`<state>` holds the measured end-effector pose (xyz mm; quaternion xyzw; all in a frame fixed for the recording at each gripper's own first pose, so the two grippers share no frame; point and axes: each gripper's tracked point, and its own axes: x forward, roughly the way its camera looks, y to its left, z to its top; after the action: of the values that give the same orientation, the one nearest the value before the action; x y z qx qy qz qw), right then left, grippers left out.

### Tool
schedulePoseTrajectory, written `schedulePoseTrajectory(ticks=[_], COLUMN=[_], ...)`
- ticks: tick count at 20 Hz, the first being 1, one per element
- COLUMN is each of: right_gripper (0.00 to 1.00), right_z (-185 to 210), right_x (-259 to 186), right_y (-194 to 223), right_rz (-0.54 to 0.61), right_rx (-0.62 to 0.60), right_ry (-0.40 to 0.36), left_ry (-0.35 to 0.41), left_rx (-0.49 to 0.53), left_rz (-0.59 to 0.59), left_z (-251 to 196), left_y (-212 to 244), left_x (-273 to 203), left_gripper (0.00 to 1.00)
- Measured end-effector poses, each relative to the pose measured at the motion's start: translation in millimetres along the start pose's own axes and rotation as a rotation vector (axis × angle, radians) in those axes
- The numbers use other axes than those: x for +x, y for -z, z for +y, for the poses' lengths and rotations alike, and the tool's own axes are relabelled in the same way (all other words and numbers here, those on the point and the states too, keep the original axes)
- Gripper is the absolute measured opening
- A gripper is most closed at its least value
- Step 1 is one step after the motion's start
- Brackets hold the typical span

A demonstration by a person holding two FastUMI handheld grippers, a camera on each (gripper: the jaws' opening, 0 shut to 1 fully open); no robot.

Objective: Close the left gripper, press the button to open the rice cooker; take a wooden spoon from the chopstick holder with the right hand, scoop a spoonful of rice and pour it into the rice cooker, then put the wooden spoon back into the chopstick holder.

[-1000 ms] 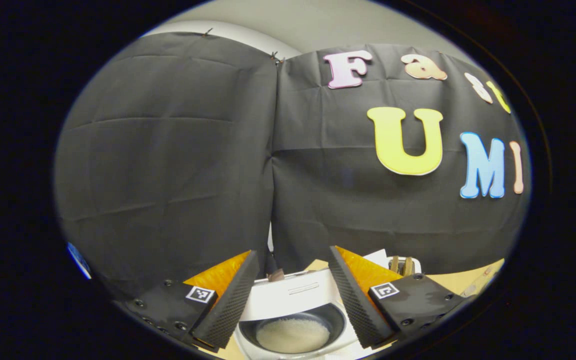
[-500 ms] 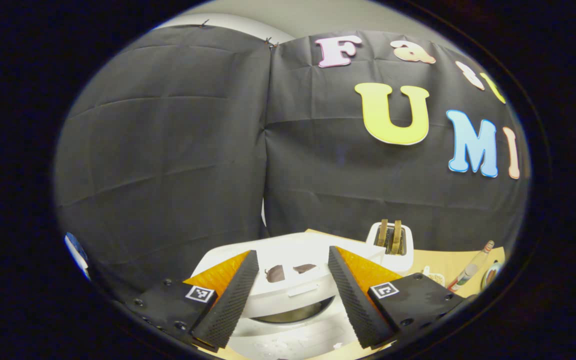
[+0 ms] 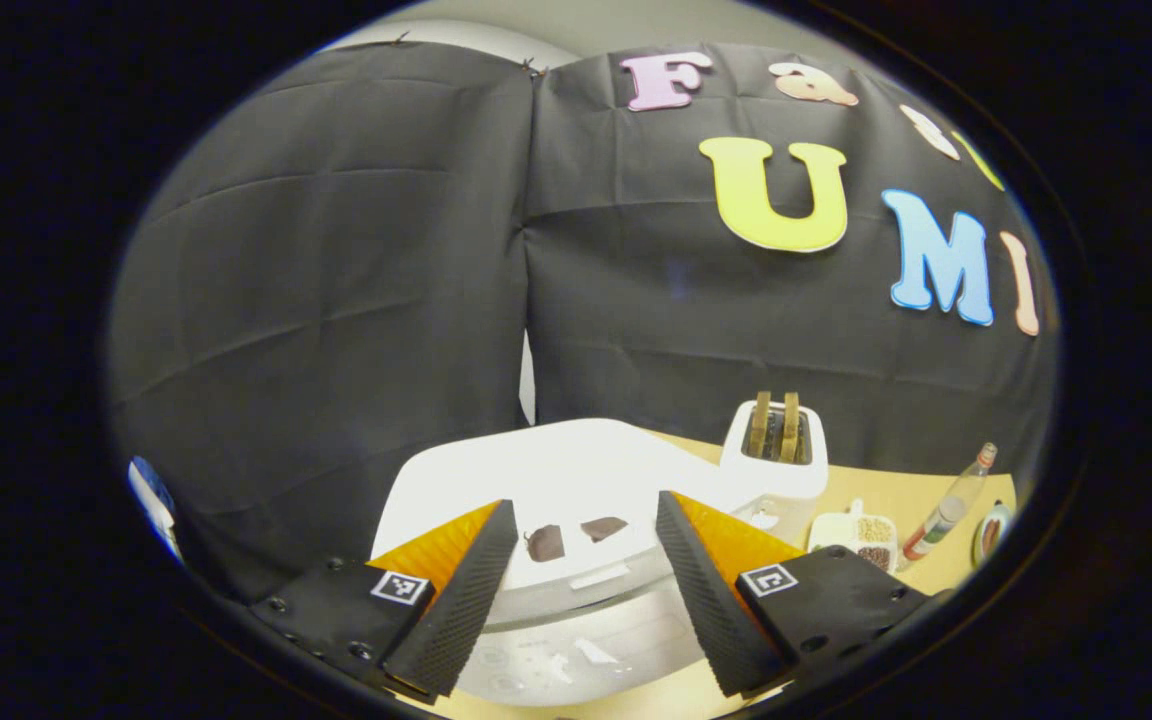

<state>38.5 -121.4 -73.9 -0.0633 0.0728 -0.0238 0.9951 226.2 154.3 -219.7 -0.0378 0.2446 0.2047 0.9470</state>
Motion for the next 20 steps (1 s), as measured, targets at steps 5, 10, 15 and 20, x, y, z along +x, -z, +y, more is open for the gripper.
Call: schedulePoseTrajectory(ticks=[5, 10, 15, 20], right_gripper=[0.95, 0.94, 0.94, 0.94], right_z=[8, 15, 23, 38], right_x=[-3, -5, -7, -10], right_y=[-8, -22, -26, -21], right_rz=[-0.018, -0.049, -0.06, -0.034], right_rx=[-0.006, -0.025, -0.006, 0.048], right_ry=[-0.011, -0.012, -0.001, -0.012], left_ry=[0.016, 0.011, 0.017, 0.061], left_rx=[0.013, 0.049, 0.04, 0.016], left_rz=[0.031, 0.046, 0.066, 0.042], left_z=[-7, -10, -13, -13], left_y=[20, 34, 38, 38], left_x=[6, 9, 10, 8], left_gripper=[0.99, 0.96, 0.94, 0.98])
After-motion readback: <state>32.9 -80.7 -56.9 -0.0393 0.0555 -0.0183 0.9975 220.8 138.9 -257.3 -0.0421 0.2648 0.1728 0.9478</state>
